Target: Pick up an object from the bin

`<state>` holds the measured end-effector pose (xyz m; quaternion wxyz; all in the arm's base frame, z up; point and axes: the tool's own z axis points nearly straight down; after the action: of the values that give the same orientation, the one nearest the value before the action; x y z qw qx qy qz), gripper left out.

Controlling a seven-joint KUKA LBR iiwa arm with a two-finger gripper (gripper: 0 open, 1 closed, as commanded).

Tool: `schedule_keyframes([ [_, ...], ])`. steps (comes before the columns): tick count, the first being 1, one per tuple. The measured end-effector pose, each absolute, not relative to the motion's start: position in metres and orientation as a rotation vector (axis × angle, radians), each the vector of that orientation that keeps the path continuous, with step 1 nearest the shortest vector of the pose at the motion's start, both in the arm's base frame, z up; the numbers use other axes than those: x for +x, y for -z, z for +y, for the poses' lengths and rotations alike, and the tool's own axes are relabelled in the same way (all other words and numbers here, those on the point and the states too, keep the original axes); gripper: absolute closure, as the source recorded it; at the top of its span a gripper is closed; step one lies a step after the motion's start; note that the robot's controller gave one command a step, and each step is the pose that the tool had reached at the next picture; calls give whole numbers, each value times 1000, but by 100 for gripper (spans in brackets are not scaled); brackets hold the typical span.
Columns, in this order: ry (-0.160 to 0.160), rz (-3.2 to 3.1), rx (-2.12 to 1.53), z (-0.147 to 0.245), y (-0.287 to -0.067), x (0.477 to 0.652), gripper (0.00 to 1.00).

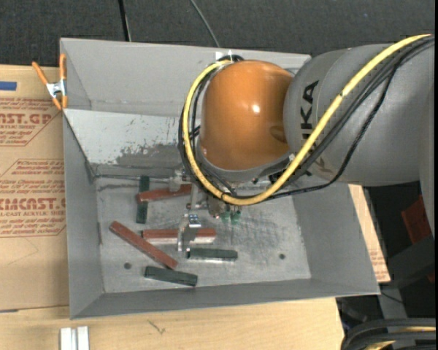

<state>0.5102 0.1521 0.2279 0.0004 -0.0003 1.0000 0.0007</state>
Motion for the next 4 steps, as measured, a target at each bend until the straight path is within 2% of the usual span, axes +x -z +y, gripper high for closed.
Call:
schedule_keyframes([
  [1, -5, 3130, -163, 130, -202, 528, 0],
  [2, -3, 3128, -231, 125, -126, 513, 0],
  [3, -3, 3131, -285, 107, -74, 562, 100],
  [4, -3, 3131, -284, 107, -74, 562, 100],
])
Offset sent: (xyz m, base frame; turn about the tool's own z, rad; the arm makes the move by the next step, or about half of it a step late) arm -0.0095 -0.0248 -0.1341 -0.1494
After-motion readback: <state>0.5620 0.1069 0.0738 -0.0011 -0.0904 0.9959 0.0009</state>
